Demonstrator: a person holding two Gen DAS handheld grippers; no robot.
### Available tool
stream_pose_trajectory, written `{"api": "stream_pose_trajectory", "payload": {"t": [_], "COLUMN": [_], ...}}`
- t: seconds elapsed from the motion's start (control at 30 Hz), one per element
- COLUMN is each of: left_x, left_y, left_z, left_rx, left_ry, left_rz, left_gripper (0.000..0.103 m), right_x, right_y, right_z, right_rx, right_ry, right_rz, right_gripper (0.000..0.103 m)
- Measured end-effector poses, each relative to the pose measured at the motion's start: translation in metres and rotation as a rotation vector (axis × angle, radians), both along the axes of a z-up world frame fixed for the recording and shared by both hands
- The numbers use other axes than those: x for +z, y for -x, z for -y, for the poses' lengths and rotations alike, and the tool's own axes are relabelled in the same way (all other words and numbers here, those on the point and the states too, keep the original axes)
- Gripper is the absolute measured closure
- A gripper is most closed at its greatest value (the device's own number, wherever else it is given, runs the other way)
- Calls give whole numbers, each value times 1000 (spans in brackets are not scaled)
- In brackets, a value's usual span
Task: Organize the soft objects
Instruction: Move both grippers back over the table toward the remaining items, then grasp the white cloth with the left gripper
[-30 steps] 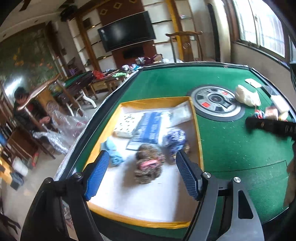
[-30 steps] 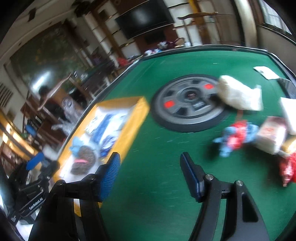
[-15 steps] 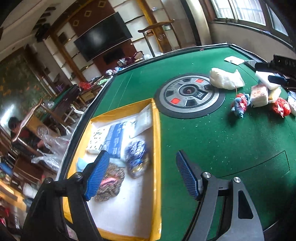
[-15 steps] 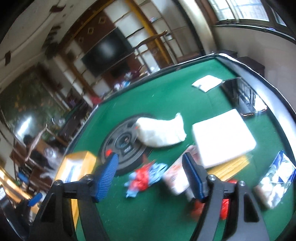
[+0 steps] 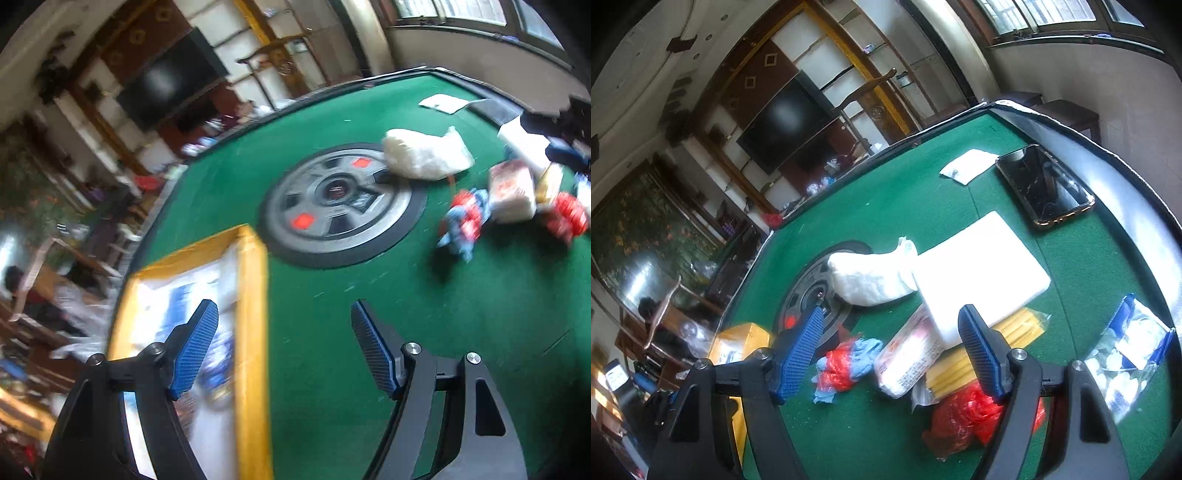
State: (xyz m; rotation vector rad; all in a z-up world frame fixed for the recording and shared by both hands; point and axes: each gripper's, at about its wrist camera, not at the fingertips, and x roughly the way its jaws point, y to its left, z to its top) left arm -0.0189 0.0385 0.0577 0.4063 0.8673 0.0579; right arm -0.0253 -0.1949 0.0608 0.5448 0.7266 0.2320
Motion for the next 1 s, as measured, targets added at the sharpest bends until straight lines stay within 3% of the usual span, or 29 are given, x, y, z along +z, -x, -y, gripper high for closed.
{"api": "stream_pose_trajectory", "payload": {"t": [0.17, 0.3, 0.4, 0.47, 0.6, 0.67, 0.73, 0.8, 0.83, 0.87, 1.0], "left_x": [2, 6, 5, 2, 1, -9, -27, -38, -43, -44, -40], "left_y": [-63, -112, -147, -170, -203, -217, -223, -215, -206, -195, -149], "left_z": [-7, 12, 32, 51, 87, 101, 108, 113, 116, 116, 101], "left_rx": [-40, -90, -115, -138, -203, -237, -268, -277, -296, -321, -395], "left_ry": [395, 505, 575, 567, 461, 422, 443, 390, 339, 308, 324], "left_rz": [-132, -106, -132, -143, -117, -160, -277, -316, -312, -306, -341], "left_gripper": [29, 29, 29, 29, 29, 27, 27, 28, 41, 47, 54], "right_x": [-4, -10, -12, -12, -9, -9, -8, -8, -8, -7, -10], "right_y": [3, 3, 4, 5, 2, 1, 1, -1, -1, -2, -5], "right_z": [24, 38, 42, 42, 38, 37, 36, 37, 36, 36, 33], "right_rx": [-86, -129, -145, -142, -143, -153, -158, -160, -159, -160, -154], "right_ry": [-45, -86, -101, -97, -76, -53, -35, -24, -28, -26, -24], "right_rz": [-5, -29, -32, -31, -26, -22, -19, -19, -17, -16, -30], "right_gripper": [32, 32, 32, 32, 32, 32, 32, 32, 32, 32, 32]}}
